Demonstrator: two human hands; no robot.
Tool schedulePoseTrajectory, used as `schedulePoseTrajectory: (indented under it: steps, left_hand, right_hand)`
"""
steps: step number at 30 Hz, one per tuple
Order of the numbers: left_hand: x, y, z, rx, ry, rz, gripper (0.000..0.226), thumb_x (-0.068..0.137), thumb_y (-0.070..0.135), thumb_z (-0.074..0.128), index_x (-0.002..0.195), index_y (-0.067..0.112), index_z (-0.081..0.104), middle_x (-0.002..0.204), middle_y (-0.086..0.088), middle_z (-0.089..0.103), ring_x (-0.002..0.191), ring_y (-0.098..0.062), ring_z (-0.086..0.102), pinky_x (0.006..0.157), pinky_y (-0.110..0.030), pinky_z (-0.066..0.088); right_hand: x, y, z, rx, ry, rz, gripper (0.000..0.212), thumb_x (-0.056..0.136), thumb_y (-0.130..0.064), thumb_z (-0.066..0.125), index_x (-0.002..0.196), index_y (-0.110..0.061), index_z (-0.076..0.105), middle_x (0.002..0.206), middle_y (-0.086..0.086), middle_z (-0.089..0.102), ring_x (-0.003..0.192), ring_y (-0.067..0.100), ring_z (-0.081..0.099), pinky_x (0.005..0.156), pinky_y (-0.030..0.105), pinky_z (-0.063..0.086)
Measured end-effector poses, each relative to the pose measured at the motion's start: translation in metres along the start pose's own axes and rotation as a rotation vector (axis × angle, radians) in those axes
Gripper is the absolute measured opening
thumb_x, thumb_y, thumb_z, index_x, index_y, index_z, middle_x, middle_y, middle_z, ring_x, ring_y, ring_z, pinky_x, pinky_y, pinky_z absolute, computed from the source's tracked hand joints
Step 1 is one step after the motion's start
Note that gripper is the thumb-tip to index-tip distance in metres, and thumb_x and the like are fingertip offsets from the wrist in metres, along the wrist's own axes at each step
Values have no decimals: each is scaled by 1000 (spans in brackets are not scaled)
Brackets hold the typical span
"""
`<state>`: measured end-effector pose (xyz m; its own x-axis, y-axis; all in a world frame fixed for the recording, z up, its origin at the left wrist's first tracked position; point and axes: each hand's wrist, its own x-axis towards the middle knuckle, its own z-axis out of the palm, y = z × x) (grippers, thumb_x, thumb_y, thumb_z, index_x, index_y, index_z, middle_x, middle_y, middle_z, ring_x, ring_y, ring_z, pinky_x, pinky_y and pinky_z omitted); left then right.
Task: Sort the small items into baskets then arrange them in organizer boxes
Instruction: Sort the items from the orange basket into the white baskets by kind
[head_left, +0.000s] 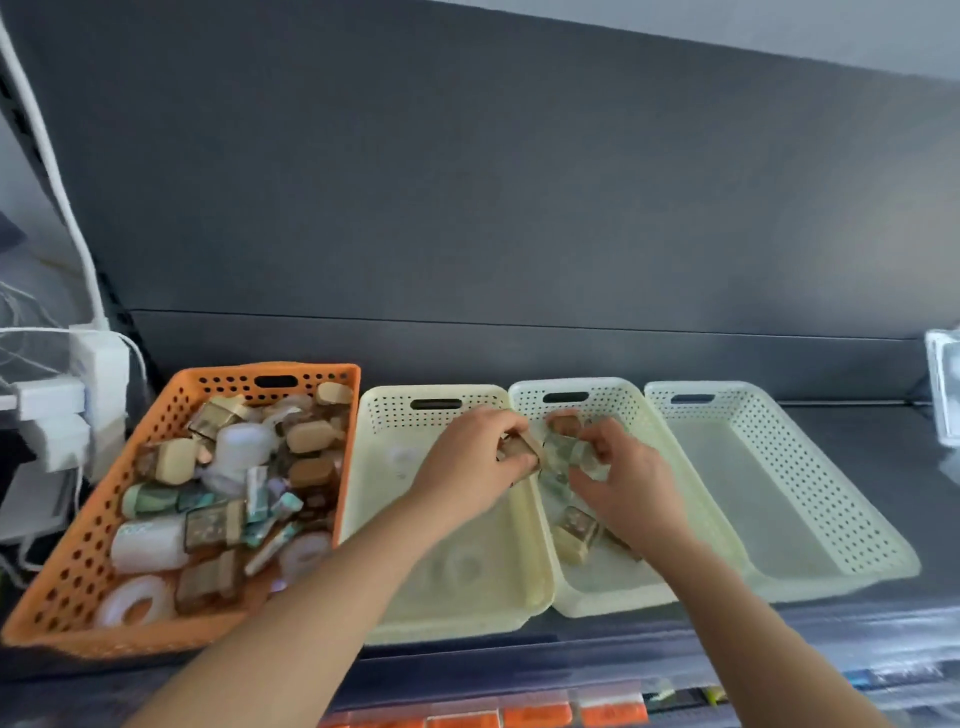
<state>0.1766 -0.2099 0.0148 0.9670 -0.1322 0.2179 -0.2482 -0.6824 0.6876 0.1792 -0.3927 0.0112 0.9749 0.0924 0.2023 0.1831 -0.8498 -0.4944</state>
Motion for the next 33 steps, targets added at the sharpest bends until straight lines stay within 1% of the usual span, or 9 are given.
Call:
schedulePoseTrajectory:
  steps: [5, 9, 12, 15, 18, 21, 25, 29, 33]
  left_hand:
    - [34, 34, 53, 123, 11, -2, 33, 88, 30, 64, 119, 19, 63, 117, 3, 59, 104, -14, 55, 80, -20, 35]
    - [46, 37, 81, 339, -51, 6, 33, 96, 26, 51, 127, 15, 58, 124, 1, 57, 114, -20, 54, 98, -33, 42]
    - [42, 30, 91, 707, -244, 28, 45, 90, 8, 47, 134, 18, 51, 133, -2, 52, 127, -22, 45, 118, -46, 13]
    - [38, 28, 95, 892, -305, 34, 53, 85, 5, 45, 136, 16, 48, 135, -4, 50, 131, -21, 37, 117, -47, -6]
    - [40, 28, 95, 876, -290, 29, 49, 83, 6, 47, 132, 14, 51, 130, -5, 50, 129, -22, 36, 119, -47, -2]
    - [40, 27, 91, 827, -259, 33, 36, 87, 11, 53, 123, 14, 54, 123, -4, 51, 127, -22, 37, 117, -45, 11]
    - [35, 22, 69, 772, -140, 76, 19, 91, 19, 53, 109, 14, 58, 112, -2, 54, 116, -21, 43, 105, -35, 30]
    - [22, 6, 33, 734, -26, 29, 22, 91, 18, 49, 108, 14, 61, 112, 1, 57, 111, -19, 48, 96, -32, 40]
    - [-3, -12, -14, 750, 45, -79, 24, 89, 17, 50, 110, 16, 60, 113, 1, 56, 113, -19, 48, 90, -33, 45]
  right_hand:
    - [19, 56, -13, -104, -56, -35, 32, 79, -28, 69, 106, -19, 55, 99, -4, 57, 82, 19, 55, 67, 26, 37]
    - [36, 80, -8, -205, -96, -85, 39, 80, -23, 69, 115, -16, 53, 106, 1, 56, 95, 25, 57, 74, 33, 47]
    - [41, 90, -2, -286, -197, -169, 37, 84, -21, 60, 120, -15, 54, 117, 4, 57, 106, 26, 54, 82, 36, 50]
    - [43, 97, 3, -313, -214, -256, 27, 91, -24, 50, 116, -16, 58, 124, 0, 57, 108, 24, 52, 85, 36, 51]
    - [46, 99, 4, -351, -232, -300, 24, 93, -24, 44, 110, -16, 58, 120, 0, 55, 107, 23, 50, 84, 34, 49]
    - [49, 98, 4, -361, -230, -311, 24, 93, -27, 43, 108, -17, 59, 117, 0, 57, 106, 23, 49, 85, 33, 47]
    - [54, 89, 2, -329, -216, -312, 31, 89, -27, 50, 118, -20, 60, 122, 1, 56, 113, 23, 47, 94, 34, 43]
    - [57, 62, 7, -256, -197, -347, 36, 90, -30, 55, 124, -20, 58, 127, -1, 56, 120, 21, 46, 100, 32, 39]
    - [57, 17, 19, -191, -180, -414, 38, 90, -30, 58, 126, -20, 58, 125, -1, 58, 118, 20, 49, 97, 31, 41]
